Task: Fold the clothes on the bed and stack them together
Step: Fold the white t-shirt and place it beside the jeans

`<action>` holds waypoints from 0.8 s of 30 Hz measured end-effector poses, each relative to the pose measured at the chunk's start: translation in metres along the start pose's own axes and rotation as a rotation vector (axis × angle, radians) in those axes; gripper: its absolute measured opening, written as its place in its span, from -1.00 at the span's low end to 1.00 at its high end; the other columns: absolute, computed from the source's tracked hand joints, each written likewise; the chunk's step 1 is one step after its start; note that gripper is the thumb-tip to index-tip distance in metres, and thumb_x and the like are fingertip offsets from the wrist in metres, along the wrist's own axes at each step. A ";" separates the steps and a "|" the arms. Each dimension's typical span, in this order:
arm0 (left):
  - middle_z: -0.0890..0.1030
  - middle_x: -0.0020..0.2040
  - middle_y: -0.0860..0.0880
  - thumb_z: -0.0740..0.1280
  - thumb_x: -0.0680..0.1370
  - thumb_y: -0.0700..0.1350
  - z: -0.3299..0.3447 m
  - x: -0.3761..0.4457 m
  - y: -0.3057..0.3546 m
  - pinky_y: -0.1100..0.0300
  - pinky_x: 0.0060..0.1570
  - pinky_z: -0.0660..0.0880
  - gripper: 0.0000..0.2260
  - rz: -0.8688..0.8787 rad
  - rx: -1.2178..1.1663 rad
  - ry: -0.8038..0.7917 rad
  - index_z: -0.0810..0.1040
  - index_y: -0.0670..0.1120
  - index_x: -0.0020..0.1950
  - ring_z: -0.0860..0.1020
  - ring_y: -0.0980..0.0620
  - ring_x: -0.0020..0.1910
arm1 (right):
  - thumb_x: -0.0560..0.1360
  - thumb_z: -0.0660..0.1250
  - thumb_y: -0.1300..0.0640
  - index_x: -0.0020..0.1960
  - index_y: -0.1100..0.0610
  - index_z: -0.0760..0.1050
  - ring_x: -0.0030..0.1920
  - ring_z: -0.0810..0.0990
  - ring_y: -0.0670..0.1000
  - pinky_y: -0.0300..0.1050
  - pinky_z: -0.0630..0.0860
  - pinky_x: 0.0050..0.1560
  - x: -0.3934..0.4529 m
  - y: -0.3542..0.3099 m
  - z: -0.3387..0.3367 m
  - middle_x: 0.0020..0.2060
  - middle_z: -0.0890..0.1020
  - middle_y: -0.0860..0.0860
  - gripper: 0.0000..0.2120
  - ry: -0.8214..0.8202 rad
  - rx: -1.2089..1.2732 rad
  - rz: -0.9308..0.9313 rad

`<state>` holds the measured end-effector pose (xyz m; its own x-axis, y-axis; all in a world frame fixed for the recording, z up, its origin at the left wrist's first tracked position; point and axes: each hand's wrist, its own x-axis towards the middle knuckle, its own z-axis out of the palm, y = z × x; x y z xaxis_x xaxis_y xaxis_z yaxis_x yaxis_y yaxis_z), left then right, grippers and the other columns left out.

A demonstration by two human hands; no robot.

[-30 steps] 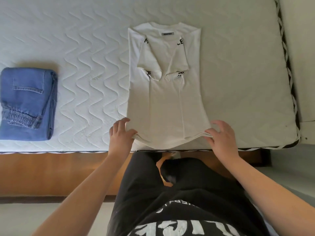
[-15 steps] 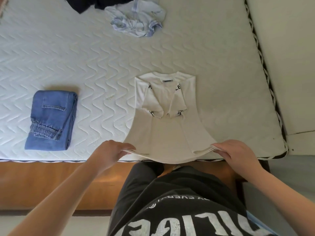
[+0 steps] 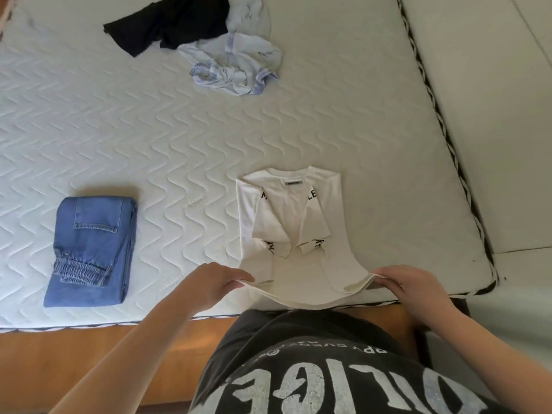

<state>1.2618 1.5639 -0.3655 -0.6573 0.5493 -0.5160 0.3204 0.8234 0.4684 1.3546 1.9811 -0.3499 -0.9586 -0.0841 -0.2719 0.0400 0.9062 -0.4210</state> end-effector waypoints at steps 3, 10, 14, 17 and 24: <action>0.64 0.14 0.23 0.19 0.67 0.04 -0.022 0.026 -0.016 0.19 0.16 0.46 -0.77 0.029 0.027 -0.051 0.58 0.19 0.24 0.58 0.16 0.14 | 0.56 0.36 0.12 0.20 -0.06 0.63 0.00 0.62 -0.09 -0.20 0.46 -0.03 0.017 -0.006 -0.007 0.02 0.69 -0.14 -0.76 -0.020 0.062 0.049; 0.56 0.25 0.21 0.16 0.68 -0.02 -0.056 0.092 -0.046 0.32 0.12 0.30 -0.73 0.016 0.098 -0.174 0.50 0.18 0.34 0.48 0.13 0.25 | 0.60 0.26 0.28 0.24 -0.05 0.60 0.05 0.54 -0.17 -0.42 0.34 0.09 0.079 0.004 -0.015 0.08 0.60 -0.17 -0.67 -0.087 0.109 -0.004; 0.51 0.33 0.20 0.12 0.69 -0.07 -0.067 0.136 -0.057 0.23 0.25 0.32 -0.64 -0.045 0.091 -0.264 0.41 0.32 0.39 0.43 0.12 0.31 | 0.56 0.31 0.32 0.15 0.05 0.65 0.01 0.56 -0.20 -0.56 0.29 0.05 0.133 0.021 -0.012 0.04 0.66 -0.11 -0.73 -0.066 0.153 -0.053; 0.50 0.35 0.16 0.10 0.69 -0.10 -0.073 0.171 -0.066 0.20 0.23 0.33 -0.62 -0.078 0.090 -0.270 0.41 0.32 0.39 0.42 0.09 0.34 | 0.54 0.35 0.32 0.10 0.13 0.68 -0.06 0.60 -0.09 -0.48 0.33 -0.05 0.178 0.032 -0.008 -0.02 0.69 -0.04 -0.79 -0.089 0.172 -0.078; 0.54 0.33 0.05 0.11 0.68 -0.14 -0.076 0.261 -0.094 0.19 0.12 0.35 -0.62 -0.129 0.121 -0.206 0.49 0.24 0.37 0.47 0.00 0.29 | 0.59 0.30 0.24 0.17 0.17 0.64 -0.02 0.55 -0.09 -0.50 0.30 -0.03 0.281 0.071 0.015 0.04 0.68 0.00 -0.79 -0.198 0.214 -0.036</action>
<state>1.0081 1.6190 -0.4899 -0.5489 0.4462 -0.7069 0.3302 0.8926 0.3070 1.0926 2.0154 -0.4694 -0.8875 -0.2127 -0.4087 0.0860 0.7950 -0.6005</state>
